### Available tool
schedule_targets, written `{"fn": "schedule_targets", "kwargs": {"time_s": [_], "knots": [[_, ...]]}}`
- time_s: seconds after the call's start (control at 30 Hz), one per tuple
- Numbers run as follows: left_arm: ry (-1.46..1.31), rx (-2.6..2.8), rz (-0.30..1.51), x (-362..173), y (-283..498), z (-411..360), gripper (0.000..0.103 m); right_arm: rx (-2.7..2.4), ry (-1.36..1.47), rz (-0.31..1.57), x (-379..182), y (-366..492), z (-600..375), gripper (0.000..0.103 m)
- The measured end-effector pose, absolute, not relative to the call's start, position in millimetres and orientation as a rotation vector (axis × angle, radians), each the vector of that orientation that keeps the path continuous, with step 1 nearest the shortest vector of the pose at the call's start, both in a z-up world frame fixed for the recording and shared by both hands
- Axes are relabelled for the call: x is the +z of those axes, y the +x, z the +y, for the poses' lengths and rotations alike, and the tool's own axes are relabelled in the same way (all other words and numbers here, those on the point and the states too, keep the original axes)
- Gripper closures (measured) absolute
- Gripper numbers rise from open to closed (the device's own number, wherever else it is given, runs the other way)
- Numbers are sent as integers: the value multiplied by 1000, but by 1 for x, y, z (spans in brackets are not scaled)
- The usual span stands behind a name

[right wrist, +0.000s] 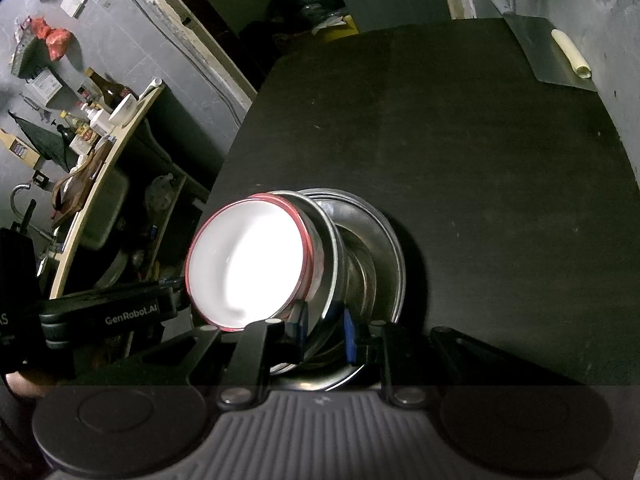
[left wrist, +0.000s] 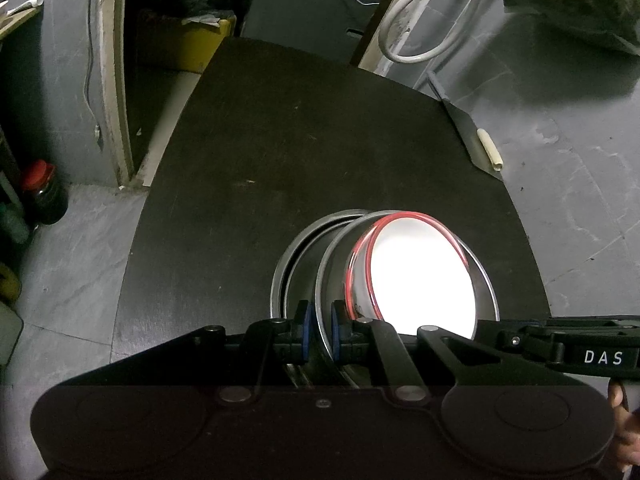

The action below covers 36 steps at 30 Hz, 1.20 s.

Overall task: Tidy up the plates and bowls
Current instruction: 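Lower the nested bowls onto the steel plate stack with both grippers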

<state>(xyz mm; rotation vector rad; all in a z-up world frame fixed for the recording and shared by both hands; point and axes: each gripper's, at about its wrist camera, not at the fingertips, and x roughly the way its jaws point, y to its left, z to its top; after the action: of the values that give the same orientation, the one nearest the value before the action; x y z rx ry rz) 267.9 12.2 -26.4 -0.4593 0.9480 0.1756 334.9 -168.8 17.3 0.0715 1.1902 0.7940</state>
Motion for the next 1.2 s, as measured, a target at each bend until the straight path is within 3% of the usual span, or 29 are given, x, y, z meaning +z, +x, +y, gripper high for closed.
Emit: {"fn": "schedule_targets", "kwargs": {"time_s": [1.2], "knots": [[-477, 182, 948, -34, 270, 13, 93, 760, 99, 1197, 8, 329, -169, 80]]}}
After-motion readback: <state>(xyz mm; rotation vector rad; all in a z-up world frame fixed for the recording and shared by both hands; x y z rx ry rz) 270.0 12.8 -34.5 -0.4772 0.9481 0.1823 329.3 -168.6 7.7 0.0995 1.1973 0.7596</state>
